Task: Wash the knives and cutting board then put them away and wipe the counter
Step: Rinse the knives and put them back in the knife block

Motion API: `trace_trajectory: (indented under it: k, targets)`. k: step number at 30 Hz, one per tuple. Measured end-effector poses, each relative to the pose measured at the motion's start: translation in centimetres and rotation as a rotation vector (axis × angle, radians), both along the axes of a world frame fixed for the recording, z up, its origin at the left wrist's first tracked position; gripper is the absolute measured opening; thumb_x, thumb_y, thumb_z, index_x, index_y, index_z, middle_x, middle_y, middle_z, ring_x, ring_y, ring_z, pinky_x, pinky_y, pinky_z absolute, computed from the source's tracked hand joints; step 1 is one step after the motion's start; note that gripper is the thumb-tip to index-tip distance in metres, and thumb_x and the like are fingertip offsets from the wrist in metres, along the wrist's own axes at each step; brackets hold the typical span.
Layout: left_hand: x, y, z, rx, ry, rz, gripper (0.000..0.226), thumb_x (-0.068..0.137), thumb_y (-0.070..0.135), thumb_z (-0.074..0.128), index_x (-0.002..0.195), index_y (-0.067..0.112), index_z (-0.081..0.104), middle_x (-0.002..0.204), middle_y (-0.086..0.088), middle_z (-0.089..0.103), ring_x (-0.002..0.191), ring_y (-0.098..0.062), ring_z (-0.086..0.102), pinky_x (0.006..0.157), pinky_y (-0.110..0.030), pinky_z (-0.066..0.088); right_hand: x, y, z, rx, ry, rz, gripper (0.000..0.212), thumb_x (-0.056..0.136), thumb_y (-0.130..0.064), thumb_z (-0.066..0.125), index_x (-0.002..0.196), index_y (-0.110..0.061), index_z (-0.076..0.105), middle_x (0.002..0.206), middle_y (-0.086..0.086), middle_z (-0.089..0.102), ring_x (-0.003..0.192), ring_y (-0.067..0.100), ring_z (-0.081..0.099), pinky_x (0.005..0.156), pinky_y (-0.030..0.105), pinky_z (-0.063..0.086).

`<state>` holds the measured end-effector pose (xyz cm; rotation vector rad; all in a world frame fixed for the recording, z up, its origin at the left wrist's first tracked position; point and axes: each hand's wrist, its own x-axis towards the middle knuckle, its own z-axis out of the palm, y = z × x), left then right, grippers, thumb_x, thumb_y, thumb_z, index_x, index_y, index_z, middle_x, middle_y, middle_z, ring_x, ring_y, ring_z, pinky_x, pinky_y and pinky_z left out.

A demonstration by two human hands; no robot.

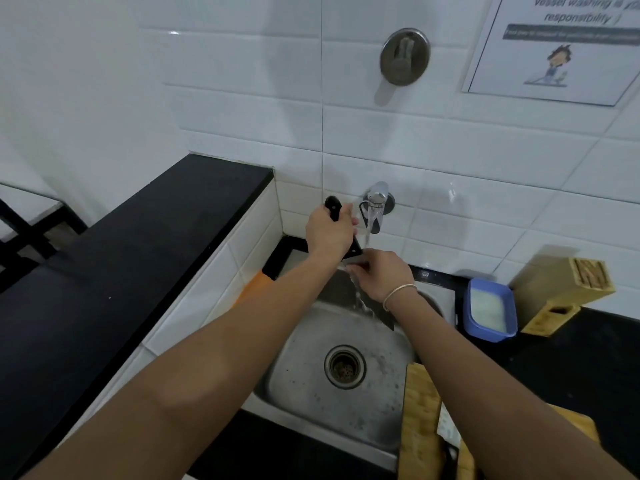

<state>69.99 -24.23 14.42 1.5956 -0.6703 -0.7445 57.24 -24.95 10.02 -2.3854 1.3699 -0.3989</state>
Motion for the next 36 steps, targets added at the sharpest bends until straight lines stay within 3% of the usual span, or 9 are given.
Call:
trace_trajectory:
  k: [3, 8, 11, 14, 18, 23, 29, 33, 36]
  targets:
    - [-0.1, -0.1, -0.1, -0.017, 0.048, -0.02, 0.015, 0.1, 0.031, 0.063, 0.093, 0.018, 0.063, 0.081, 0.001, 0.077, 0.072, -0.02, 0.075, 0.082, -0.046, 0.062, -0.1, 0.3, 0.0, -0.035, -0.017, -0.028, 0.041, 0.099, -0.056, 0.047, 0.092, -0.02, 0.065, 0.091, 0.009, 0.072, 0.087, 0.035, 0.067, 0.063, 0.035, 0.041]
    - [-0.3, -0.4, 0.4, -0.028, 0.101, -0.033, 0.019, 0.101, 0.029, 0.061, 0.088, 0.017, 0.063, 0.076, -0.002, 0.075, 0.064, -0.022, 0.07, 0.081, -0.05, 0.063, -0.4, 0.4, -0.8, -0.073, -0.078, -0.017, 0.038, 0.102, -0.053, 0.041, 0.081, -0.022, 0.049, 0.084, 0.012, 0.07, 0.081, 0.038, 0.064, 0.061, 0.036, 0.033]
    - [-0.6, -0.4, -0.1, -0.019, 0.124, -0.024, 0.022, 0.101, 0.033, 0.06, 0.086, 0.017, 0.064, 0.073, -0.001, 0.074, 0.065, -0.023, 0.069, 0.083, -0.052, 0.062, -0.9, 0.0, -2.0, -0.05, -0.127, 0.019, 0.041, 0.101, -0.052, 0.046, 0.08, -0.018, 0.055, 0.075, 0.005, 0.066, 0.073, 0.033, 0.064, 0.058, 0.037, 0.04]
    - [-0.8, -0.2, -1.0, -0.003, 0.151, -0.029, 0.024, 0.101, 0.034, 0.06, 0.086, 0.016, 0.065, 0.071, 0.0, 0.073, 0.065, -0.024, 0.067, 0.086, -0.056, 0.06, -1.8, -0.4, -3.1, -0.005, -0.159, 0.077, 0.034, 0.099, -0.047, 0.052, 0.093, -0.018, 0.067, 0.084, 0.004, 0.072, 0.077, 0.028, 0.066, 0.066, 0.041, 0.052]
    - [-0.5, -0.1, -1.1, -0.012, 0.123, -0.023, 0.023, 0.103, 0.034, 0.057, 0.088, 0.018, 0.063, 0.079, -0.004, 0.075, 0.069, -0.024, 0.07, 0.086, -0.053, 0.06, -3.5, -0.4, -5.1, 0.067, -0.07, 0.127, 0.029, 0.099, -0.04, 0.056, 0.092, -0.014, 0.066, 0.085, 0.007, 0.071, 0.078, 0.026, 0.065, 0.068, 0.036, 0.05]
    - [0.6, -0.1, -0.5, -0.046, 0.248, -0.011, 0.021, 0.106, 0.028, 0.055, 0.092, 0.014, 0.061, 0.081, -0.008, 0.07, 0.073, -0.026, 0.067, 0.088, -0.052, 0.06, -5.7, -0.4, -7.5, 0.142, -0.007, 0.118, 0.03, 0.098, -0.036, 0.06, 0.088, -0.009, 0.065, 0.086, 0.009, 0.068, 0.082, 0.03, 0.064, 0.068, 0.037, 0.048]
    - [-0.1, 0.0, -0.1, -0.095, 0.211, 0.002, 0.016, 0.101, 0.03, 0.063, 0.092, 0.017, 0.06, 0.08, -0.007, 0.074, 0.075, -0.025, 0.072, 0.085, -0.053, 0.061, -4.4, -0.8, -6.4, 0.14, 0.084, 0.136, 0.027, 0.096, -0.042, 0.061, 0.093, -0.016, 0.069, 0.091, 0.006, 0.072, 0.087, 0.027, 0.066, 0.073, 0.035, 0.05]
    - [-0.7, -0.1, 0.2, -0.078, 0.156, 0.003, 0.023, 0.092, 0.034, 0.073, 0.09, 0.017, 0.058, 0.079, -0.005, 0.077, 0.08, -0.028, 0.076, 0.082, -0.054, 0.062, -1.5, -0.9, -3.2, 0.065, -0.14, 0.035, 0.03, 0.096, -0.04, 0.062, 0.083, -0.013, 0.067, 0.075, 0.004, 0.068, 0.073, 0.024, 0.063, 0.066, 0.034, 0.049]
    - [-0.8, 0.0, -0.4, -0.071, 0.014, 0.04, 0.026, 0.081, 0.037, 0.079, 0.088, 0.024, 0.057, 0.083, -0.003, 0.077, 0.081, -0.024, 0.075, 0.081, -0.051, 0.061, 0.7, -1.0, -1.4, 0.04, -0.235, -0.059, 0.034, 0.096, -0.042, 0.061, 0.075, -0.016, 0.062, 0.065, 0.001, 0.063, 0.066, 0.026, 0.061, 0.061, 0.035, 0.048]
